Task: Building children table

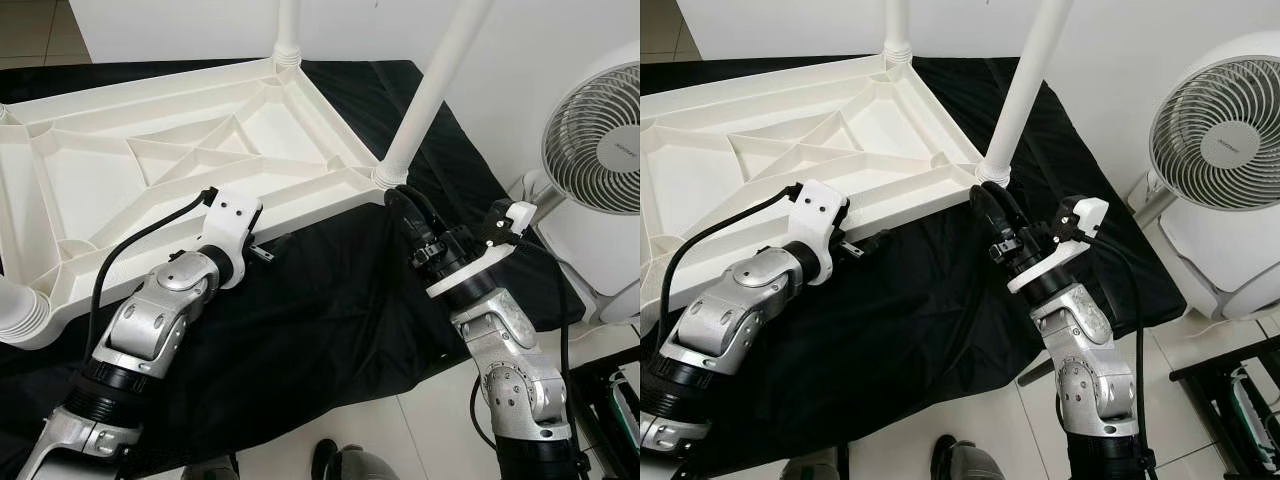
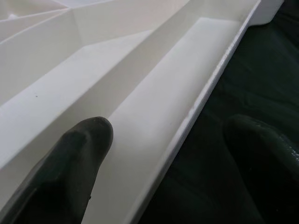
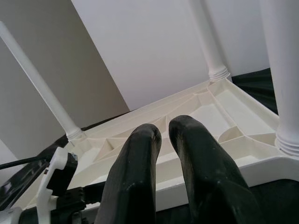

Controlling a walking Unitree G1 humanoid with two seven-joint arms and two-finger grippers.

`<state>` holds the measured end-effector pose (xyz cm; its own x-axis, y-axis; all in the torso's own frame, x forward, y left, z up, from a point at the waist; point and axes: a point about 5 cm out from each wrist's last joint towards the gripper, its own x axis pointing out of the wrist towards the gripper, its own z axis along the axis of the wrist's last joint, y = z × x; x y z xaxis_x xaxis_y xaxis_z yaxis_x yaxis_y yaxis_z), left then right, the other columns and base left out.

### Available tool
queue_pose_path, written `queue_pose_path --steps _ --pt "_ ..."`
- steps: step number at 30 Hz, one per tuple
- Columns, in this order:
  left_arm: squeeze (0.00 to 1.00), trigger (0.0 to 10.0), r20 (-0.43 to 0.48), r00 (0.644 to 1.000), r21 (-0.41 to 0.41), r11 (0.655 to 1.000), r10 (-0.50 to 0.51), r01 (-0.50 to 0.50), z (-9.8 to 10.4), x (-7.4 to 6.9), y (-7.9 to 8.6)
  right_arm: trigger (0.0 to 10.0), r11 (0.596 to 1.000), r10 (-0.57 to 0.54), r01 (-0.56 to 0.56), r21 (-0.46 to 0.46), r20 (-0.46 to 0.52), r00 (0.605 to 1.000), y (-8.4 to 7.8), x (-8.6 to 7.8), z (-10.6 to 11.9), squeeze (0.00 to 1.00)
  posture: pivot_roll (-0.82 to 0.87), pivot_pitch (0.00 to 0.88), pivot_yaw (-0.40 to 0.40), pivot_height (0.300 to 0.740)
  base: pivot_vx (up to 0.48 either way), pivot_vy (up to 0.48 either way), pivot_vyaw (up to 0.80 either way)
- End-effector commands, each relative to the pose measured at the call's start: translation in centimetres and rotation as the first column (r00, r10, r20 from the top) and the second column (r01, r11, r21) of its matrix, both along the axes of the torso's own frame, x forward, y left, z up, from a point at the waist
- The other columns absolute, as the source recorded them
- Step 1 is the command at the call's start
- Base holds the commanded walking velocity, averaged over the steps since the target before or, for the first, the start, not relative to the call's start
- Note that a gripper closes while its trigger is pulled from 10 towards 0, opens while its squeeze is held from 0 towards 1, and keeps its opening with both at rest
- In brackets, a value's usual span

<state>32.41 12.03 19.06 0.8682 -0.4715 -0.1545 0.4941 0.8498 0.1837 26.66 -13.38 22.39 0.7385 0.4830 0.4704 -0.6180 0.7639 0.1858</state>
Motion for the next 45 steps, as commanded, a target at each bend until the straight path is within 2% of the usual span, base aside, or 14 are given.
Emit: queue_pose_path --steps 1,8,9,10,11,12,21,32,39,41,45 --pt "0.00 10.0 -0.023 0.994 0.027 0.994 0.109 -0.108 -0.8 0.4 0.6 10.0 1.000 -0.011 0.011 0.001 -0.005 1.000 -0.3 -0.2 0.0 0.00 0.14 0.193 -0.077 0.740 0.000 0.000 0.00" --pt "0.00 10.0 -0.040 0.984 0.025 0.984 0.176 -0.175 -0.6 0.9 1.1 10.0 1.000 -0.019 0.019 0.002 -0.009 1.000 -0.3 -0.2 0.0 0.00 0.14 0.193 -0.077 0.740 0.000 0.000 0.00" --pt "0.00 8.2 -0.050 0.981 0.013 0.982 0.187 -0.186 -0.6 0.9 1.1 10.0 1.000 -0.022 0.022 0.002 -0.010 1.000 -0.3 -0.2 0.0 0.00 0.14 0.191 -0.074 0.740 0.000 0.000 0.00" --pt "0.00 8.2 -0.050 0.981 0.013 0.982 0.187 -0.186 -0.6 0.9 1.1 10.0 1.000 -0.022 0.022 0.002 -0.010 1.000 -0.3 -0.2 0.0 0.00 0.14 0.191 -0.074 0.740 0.000 0.000 0.00" --pt "0.00 2.0 -0.059 0.981 0.013 0.982 0.186 -0.186 -0.6 0.9 0.9 10.0 1.000 -0.024 0.024 0.002 -0.012 1.000 -0.2 -0.2 0.0 0.00 0.14 0.191 -0.074 0.740 0.000 0.000 0.00" --pt "0.00 0.2 -0.059 0.981 0.021 0.983 0.186 -0.185 -0.6 0.9 0.8 10.0 1.000 -0.027 0.027 0.001 -0.013 1.000 -0.2 -0.2 0.0 0.00 0.14 0.191 -0.074 0.740 0.000 0.000 0.00" --pt "0.00 0.0 -0.049 0.987 0.103 0.984 0.152 -0.146 -0.5 0.8 -0.5 10.0 0.999 -0.041 0.041 -0.007 -0.019 0.999 -0.3 0.0 -0.2 0.00 0.14 0.189 -0.069 0.740 0.000 0.000 0.00" --pt "0.00 0.0 -0.065 0.981 0.115 0.978 0.183 -0.175 -0.9 0.6 -1.3 10.0 0.998 -0.055 0.054 -0.008 -0.019 0.998 -0.3 0.0 -0.1 0.00 0.13 0.189 -0.067 0.740 0.000 0.000 0.00" --pt "0.00 0.0 -0.023 0.961 0.102 0.957 0.275 -0.272 0.0 1.1 -0.8 10.0 0.998 -0.070 0.070 -0.003 -0.022 0.997 -0.3 0.1 0.0 0.00 0.13 0.189 -0.069 0.740 0.000 0.000 0.00" --pt "0.00 0.0 -0.002 0.942 0.094 0.938 0.337 -0.335 0.6 1.4 0.0 10.0 0.997 -0.078 0.078 -0.002 -0.021 0.997 -0.2 0.2 0.1 0.00 0.12 0.187 -0.065 0.740 0.000 0.000 0.00" --pt "0.00 0.0 0.017 0.919 0.108 0.913 0.394 -0.393 0.8 1.6 1.2 10.0 0.996 -0.085 0.085 0.000 -0.019 0.996 -0.2 0.3 0.1 0.00 0.12 0.186 -0.063 0.740 0.000 0.000 0.00"
